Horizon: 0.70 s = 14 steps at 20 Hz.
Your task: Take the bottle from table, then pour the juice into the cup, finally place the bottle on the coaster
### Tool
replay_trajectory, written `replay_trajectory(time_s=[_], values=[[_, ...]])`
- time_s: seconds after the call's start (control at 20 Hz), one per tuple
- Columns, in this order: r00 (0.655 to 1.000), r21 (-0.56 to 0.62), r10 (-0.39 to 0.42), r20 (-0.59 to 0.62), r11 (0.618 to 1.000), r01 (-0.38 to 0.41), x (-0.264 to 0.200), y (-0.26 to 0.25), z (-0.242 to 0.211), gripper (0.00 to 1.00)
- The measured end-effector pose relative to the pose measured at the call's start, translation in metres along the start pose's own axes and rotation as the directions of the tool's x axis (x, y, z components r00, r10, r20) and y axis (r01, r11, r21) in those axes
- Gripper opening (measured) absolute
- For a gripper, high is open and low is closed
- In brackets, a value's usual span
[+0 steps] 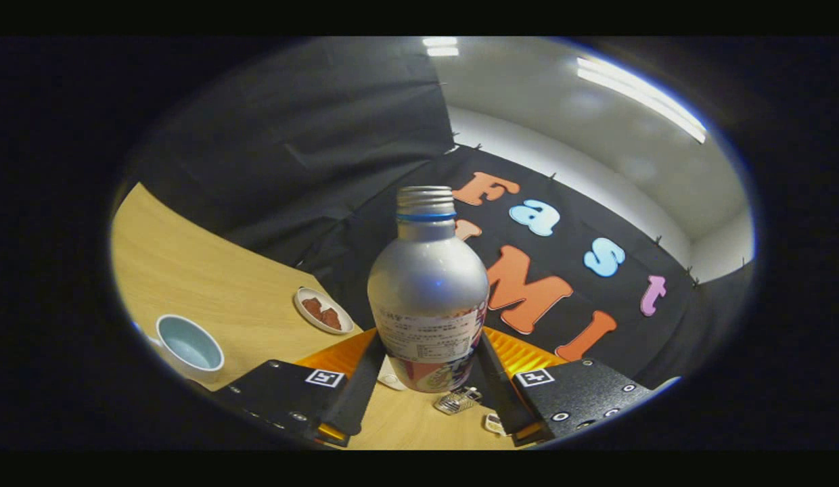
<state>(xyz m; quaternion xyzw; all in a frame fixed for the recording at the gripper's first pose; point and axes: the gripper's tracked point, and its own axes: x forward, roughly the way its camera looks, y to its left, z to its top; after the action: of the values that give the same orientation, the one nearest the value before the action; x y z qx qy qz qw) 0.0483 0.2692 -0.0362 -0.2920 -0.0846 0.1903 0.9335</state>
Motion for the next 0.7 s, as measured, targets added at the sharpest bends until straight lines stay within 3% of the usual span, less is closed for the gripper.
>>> replay_trajectory(time_s=[0.2,0.35,0.7], values=[[0.999,0.169,0.004,-0.036,0.986,0.002,0.002,-0.015,-0.010,0.77],[0.997,0.325,0.046,-0.057,0.945,-0.025,-0.001,-0.015,-0.018,0.77],[0.984,0.523,0.128,-0.127,0.851,-0.043,0.003,0.001,-0.056,0.77]])
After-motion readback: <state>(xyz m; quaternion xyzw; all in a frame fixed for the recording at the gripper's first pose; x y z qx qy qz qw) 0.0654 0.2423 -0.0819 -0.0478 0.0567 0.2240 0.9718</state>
